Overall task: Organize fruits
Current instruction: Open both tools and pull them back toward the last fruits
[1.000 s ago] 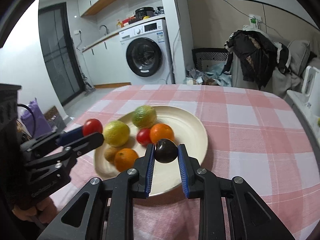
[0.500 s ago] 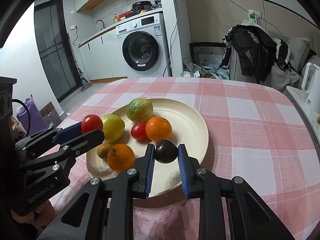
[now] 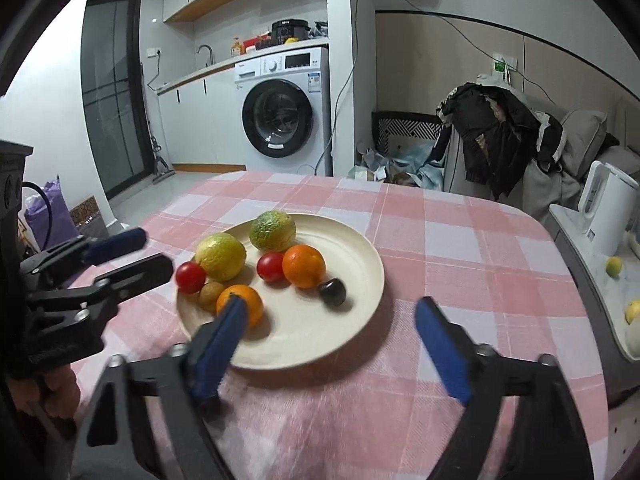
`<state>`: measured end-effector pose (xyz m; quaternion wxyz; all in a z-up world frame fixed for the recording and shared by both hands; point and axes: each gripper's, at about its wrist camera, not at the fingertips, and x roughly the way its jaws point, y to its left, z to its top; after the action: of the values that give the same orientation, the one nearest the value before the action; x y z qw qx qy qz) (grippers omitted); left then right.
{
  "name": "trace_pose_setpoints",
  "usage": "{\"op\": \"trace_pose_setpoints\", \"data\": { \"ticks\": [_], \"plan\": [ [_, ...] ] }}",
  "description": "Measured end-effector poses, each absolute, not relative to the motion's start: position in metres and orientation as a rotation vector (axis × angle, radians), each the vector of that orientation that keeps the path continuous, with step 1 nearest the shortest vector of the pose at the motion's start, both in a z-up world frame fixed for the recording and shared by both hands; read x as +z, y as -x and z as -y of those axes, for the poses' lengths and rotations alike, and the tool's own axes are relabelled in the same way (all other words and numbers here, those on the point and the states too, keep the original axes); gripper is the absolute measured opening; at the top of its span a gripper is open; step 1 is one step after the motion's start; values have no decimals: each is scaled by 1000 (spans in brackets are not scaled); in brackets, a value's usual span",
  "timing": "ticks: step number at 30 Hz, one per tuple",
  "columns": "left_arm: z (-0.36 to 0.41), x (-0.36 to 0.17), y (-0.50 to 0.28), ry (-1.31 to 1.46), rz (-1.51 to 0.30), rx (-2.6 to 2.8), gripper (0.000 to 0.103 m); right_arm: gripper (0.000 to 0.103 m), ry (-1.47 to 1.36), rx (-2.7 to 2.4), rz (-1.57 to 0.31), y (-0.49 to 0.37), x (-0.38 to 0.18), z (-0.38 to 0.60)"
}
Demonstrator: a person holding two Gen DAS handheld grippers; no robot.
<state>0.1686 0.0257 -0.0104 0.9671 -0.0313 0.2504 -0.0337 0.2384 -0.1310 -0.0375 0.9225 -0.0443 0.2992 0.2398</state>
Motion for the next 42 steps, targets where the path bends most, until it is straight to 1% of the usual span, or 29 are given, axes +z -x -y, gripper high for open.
{"op": "trace_pose_setpoints", "data": {
  "ticks": [2,4,6,8,17,32,42],
  "plan": [
    [-30,-6,-155,83,-491,-65,87,102,82,499,-634,-234,-35,134],
    [-32,-4,-145,89,-503,-62,90,103,82,511,-646,-228,-33,136],
    [-32,-3,-134,83,-512,-50,96,103,86,514,-658,-224,-32,137],
    [-33,-2,-123,78,-516,-38,101,103,79,528,-677,-220,-30,138],
    [-34,-9,-101,86,-552,-21,102,103,75,549,-720,-212,-38,143],
    [-31,-16,-103,83,-538,-25,102,103,98,583,-728,-210,-47,132],
    [-25,-22,-108,67,-554,-23,102,103,146,641,-839,-212,-69,115]
  ]
}}
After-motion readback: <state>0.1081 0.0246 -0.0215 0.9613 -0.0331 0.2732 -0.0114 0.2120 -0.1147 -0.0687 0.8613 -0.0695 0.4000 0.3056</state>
